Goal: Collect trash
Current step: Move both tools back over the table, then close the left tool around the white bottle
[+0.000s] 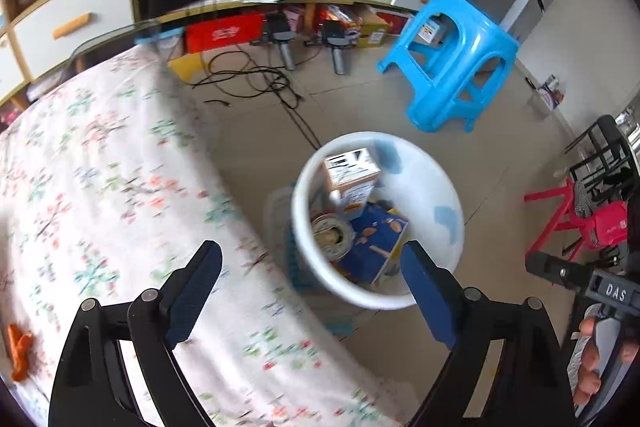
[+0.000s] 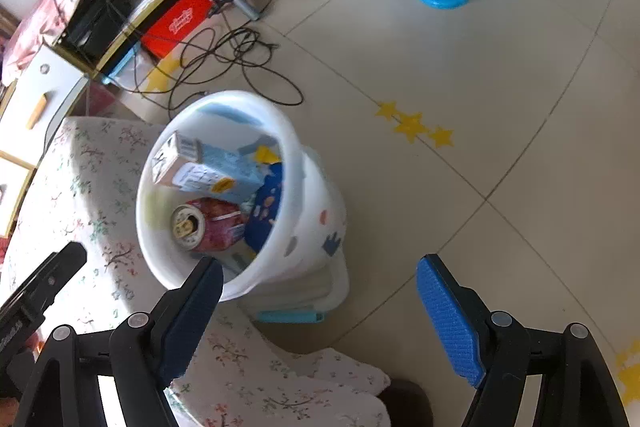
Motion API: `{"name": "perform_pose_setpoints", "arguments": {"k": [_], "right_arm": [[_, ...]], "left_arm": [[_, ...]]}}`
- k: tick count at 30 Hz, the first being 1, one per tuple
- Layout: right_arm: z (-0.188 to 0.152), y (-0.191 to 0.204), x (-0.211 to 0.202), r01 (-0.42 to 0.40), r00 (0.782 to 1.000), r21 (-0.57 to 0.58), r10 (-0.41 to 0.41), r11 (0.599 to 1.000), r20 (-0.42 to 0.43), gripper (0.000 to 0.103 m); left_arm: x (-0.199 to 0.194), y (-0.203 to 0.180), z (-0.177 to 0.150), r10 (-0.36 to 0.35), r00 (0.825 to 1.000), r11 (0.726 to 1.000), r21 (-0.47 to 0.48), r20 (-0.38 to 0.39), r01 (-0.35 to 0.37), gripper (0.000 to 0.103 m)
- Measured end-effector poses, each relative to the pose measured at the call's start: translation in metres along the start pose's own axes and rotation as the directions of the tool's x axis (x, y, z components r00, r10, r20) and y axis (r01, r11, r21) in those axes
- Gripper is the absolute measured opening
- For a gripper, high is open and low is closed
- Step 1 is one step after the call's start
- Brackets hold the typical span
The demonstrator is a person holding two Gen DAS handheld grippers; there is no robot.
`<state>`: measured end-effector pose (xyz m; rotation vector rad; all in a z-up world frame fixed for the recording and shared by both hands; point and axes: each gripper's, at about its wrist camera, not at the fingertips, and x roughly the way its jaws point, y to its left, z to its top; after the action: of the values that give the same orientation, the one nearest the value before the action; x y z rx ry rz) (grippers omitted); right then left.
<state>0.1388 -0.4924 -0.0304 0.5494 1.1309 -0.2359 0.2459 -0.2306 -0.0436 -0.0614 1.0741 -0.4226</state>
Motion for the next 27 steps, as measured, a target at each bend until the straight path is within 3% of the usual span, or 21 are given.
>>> {"name": "perform_pose_setpoints", "arguments": {"k": [10,17,27], "right_arm": [[-0.011,0.053,0.004,-0.019,1.0,-0.09,0.018,0.996,-0.006,0.086],[-0.027,0.102,0.016,-0.014,1.0,-0.195,0.009,0.981,-0.03,0.086],[-0.051,0.17,0.035,-0.024,0.998,-0.299,0.005,0.954,-0.065,0.086]], "left_arm": [[-0.042,0.072,-0.036,0.06,0.998,0.995,-0.076,0.012,-0.059,0.103],[-0.072,0.134,-0.064,0.114,0.993,0.983,-0.143,0.011,-0.112,0.103],[-0.103,0.218,-0.092,0.235,0.972,0.952,-0.203,0.0,-0.23,0.103]]}}
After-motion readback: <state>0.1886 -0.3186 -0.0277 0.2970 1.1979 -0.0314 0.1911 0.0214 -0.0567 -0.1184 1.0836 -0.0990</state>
